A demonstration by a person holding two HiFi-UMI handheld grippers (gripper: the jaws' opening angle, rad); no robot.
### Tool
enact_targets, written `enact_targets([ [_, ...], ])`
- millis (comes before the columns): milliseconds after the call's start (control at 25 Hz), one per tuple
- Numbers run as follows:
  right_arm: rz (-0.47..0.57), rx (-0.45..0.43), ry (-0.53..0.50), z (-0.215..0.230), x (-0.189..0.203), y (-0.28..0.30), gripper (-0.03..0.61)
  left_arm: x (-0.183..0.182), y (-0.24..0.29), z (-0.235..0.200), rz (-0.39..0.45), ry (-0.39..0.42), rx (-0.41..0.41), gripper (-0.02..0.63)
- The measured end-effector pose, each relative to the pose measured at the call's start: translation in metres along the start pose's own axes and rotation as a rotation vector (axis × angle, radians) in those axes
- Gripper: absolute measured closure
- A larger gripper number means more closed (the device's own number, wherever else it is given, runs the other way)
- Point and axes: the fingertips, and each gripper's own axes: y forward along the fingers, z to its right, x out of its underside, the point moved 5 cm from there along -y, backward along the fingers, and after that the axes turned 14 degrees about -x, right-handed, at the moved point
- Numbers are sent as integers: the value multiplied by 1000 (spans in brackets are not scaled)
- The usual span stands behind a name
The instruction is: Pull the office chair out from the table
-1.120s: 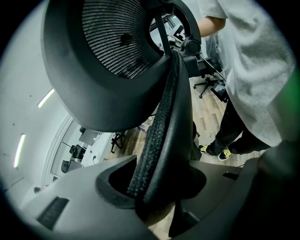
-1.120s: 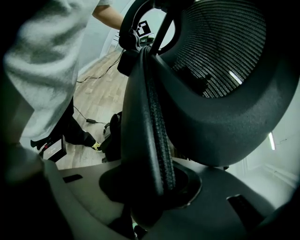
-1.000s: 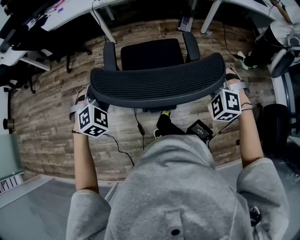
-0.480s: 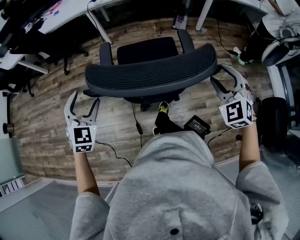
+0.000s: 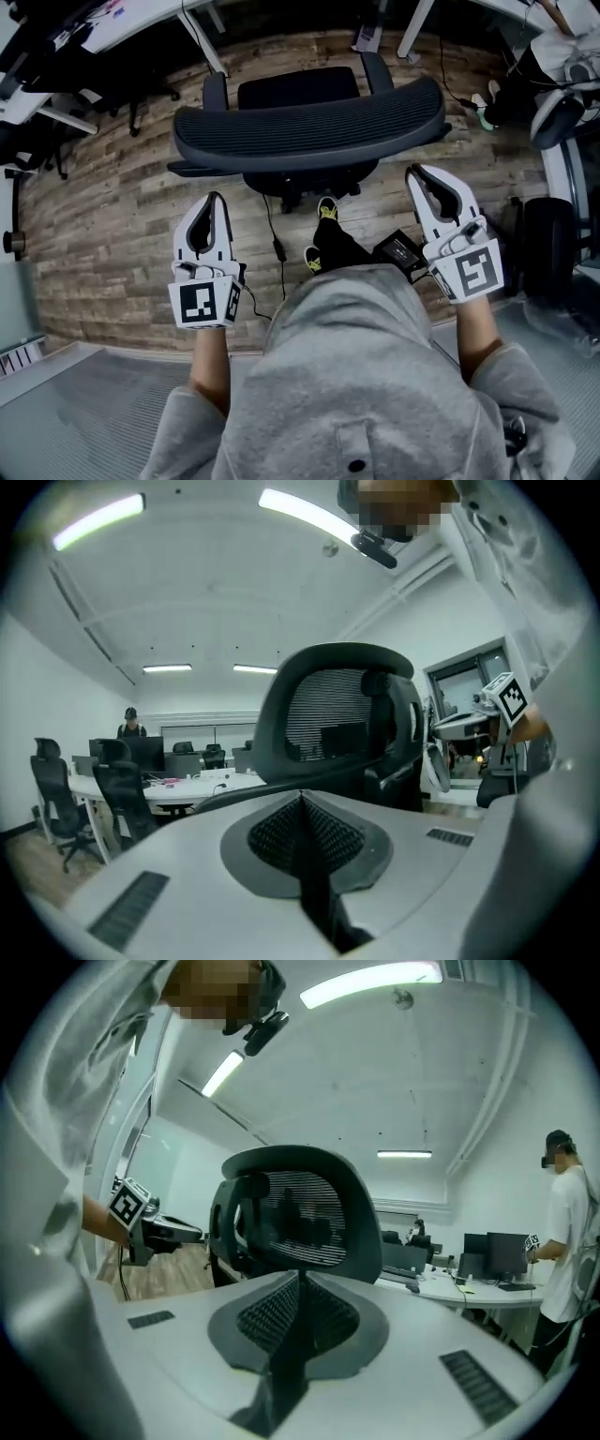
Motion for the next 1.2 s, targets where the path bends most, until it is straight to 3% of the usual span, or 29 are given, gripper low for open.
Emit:
enact_targets([
  [200, 8, -28, 14, -18, 3, 7, 532, -5, -9, 24, 5, -32, 47, 601],
  [440, 42, 21, 77, -4, 7, -4, 532, -5, -13, 28, -25, -131, 12, 601],
  [760, 53, 76, 180, 10, 13, -21, 532, -19, -9, 47, -39, -121, -7, 601],
  [1200, 57, 83, 161, 12, 12, -18, 532, -22, -13, 45, -31, -148, -6, 601],
])
